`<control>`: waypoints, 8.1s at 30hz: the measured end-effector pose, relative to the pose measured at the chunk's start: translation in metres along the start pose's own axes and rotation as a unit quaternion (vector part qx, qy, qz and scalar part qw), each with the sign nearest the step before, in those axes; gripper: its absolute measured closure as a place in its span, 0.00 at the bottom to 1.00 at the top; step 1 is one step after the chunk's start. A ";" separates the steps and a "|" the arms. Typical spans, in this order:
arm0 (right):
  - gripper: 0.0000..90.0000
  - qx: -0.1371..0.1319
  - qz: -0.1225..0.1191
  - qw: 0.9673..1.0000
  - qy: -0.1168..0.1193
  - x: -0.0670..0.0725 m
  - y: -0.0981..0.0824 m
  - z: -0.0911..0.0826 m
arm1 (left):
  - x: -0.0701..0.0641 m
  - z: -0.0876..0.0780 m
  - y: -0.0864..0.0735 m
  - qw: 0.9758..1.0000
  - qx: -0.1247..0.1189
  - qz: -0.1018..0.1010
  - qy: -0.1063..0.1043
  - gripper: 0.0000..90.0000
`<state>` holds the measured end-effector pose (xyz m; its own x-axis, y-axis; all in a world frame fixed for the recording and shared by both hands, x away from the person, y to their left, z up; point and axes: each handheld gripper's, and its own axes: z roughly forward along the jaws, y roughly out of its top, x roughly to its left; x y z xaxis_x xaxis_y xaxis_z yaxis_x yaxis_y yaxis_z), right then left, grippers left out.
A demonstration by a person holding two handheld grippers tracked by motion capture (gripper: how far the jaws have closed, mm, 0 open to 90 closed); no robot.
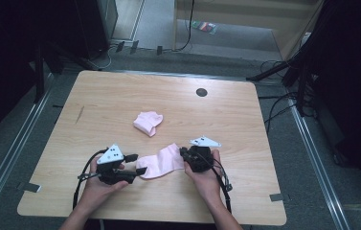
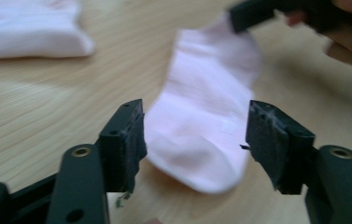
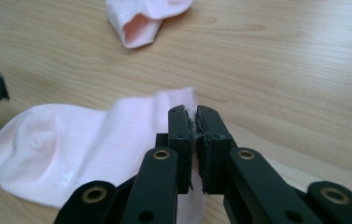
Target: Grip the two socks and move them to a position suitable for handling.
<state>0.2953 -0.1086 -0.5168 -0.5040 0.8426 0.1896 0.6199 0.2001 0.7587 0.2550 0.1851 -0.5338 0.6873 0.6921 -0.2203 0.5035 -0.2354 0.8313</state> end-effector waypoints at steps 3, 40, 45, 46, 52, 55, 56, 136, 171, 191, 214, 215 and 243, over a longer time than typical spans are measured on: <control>0.93 0.002 -0.001 1.000 0.001 -0.007 -0.004 -0.006 | 0.005 0.002 0.000 0.999 0.015 -0.040 0.024 0.50; 0.98 0.007 0.019 1.000 0.001 -0.027 -0.029 -0.011 | -0.017 0.028 -0.009 0.996 0.059 -0.052 0.049 0.96; 0.98 0.002 0.038 0.999 0.021 -0.025 -0.032 -0.016 | -0.016 0.027 -0.008 0.996 0.064 -0.046 0.043 1.00; 0.98 0.002 0.036 0.999 0.024 -0.024 -0.032 -0.017 | -0.015 0.025 -0.007 0.996 0.060 -0.045 0.045 1.00; 0.96 -0.002 0.026 0.999 0.034 -0.018 -0.038 -0.020 | -0.012 0.009 -0.004 0.997 0.015 -0.065 0.045 1.00; 0.95 -0.008 0.030 0.999 0.032 -0.014 -0.041 -0.020 | -0.022 0.010 -0.003 0.997 0.014 -0.060 0.052 0.77; 0.95 -0.010 0.030 0.999 0.032 -0.013 -0.041 -0.020 | -0.026 0.013 -0.003 0.997 0.019 -0.050 0.054 0.73; 0.53 -0.004 -0.100 0.994 0.044 0.052 0.082 0.090 | 0.049 -0.025 -0.023 0.982 -0.073 -0.100 0.144 0.42; 0.95 -0.015 -0.064 0.997 -0.044 0.046 0.093 0.065 | 0.052 -0.023 -0.022 0.982 -0.057 -0.116 0.136 0.47; 0.61 -0.020 0.032 0.999 -0.004 0.008 0.040 0.036 | 0.051 -0.023 -0.022 0.982 -0.057 -0.113 0.137 0.47; 0.65 0.035 -0.083 0.995 -0.035 -0.016 0.051 0.099 | 0.052 -0.023 -0.022 0.982 -0.057 -0.117 0.134 0.47; 0.71 0.034 -0.084 0.995 -0.031 -0.015 0.050 0.099 | 0.053 -0.023 -0.022 0.982 -0.058 -0.118 0.135 0.47; 0.94 0.029 -0.022 0.999 -0.031 0.010 0.084 0.077 | -0.008 0.086 0.049 0.983 0.118 -0.109 0.083 0.29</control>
<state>0.3885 -0.0453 -0.4992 -0.4947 0.8611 0.1171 0.6332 0.2648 0.7273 0.3191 0.1094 -0.5351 0.4640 0.8411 -0.2780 0.7506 -0.2065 0.6277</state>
